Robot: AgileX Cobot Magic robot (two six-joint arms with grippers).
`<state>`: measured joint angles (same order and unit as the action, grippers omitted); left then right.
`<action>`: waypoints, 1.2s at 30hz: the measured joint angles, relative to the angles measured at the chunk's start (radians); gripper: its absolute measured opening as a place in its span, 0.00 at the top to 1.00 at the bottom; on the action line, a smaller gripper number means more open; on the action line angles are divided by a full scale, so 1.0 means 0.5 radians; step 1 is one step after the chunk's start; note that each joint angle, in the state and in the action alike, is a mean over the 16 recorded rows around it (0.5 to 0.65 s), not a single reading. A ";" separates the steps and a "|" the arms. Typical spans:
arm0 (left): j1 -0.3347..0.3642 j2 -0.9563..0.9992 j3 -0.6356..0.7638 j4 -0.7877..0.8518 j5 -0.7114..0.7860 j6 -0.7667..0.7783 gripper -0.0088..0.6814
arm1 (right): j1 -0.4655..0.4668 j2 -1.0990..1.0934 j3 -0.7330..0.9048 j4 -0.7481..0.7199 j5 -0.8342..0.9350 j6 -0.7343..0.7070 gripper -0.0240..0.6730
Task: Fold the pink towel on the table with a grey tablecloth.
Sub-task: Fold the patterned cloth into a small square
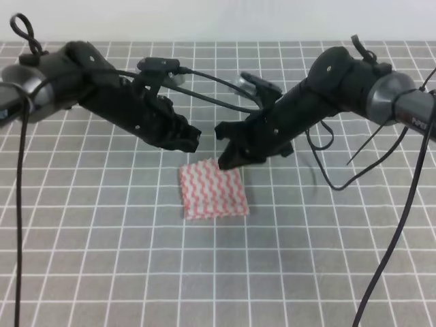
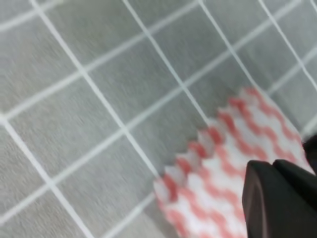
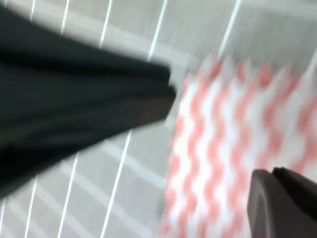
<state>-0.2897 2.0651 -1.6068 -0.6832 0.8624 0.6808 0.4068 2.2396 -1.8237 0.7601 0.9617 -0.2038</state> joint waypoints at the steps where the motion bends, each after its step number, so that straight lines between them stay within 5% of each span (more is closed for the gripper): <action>1: 0.000 0.010 -0.003 -0.010 -0.030 0.004 0.99 | 0.000 0.006 -0.008 0.002 -0.025 0.003 0.99; 21: 0.002 0.099 -0.004 -0.083 -0.195 0.044 0.99 | -0.056 0.088 -0.023 -0.019 -0.197 0.063 0.99; 36: 0.004 -0.634 0.323 -0.087 -0.465 0.064 0.99 | -0.070 -0.376 0.160 -0.344 -0.135 0.065 0.99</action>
<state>-0.2877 1.7481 -1.4453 -0.7265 0.6299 0.7129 0.3717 2.0514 -1.7437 0.5882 0.8944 -0.1711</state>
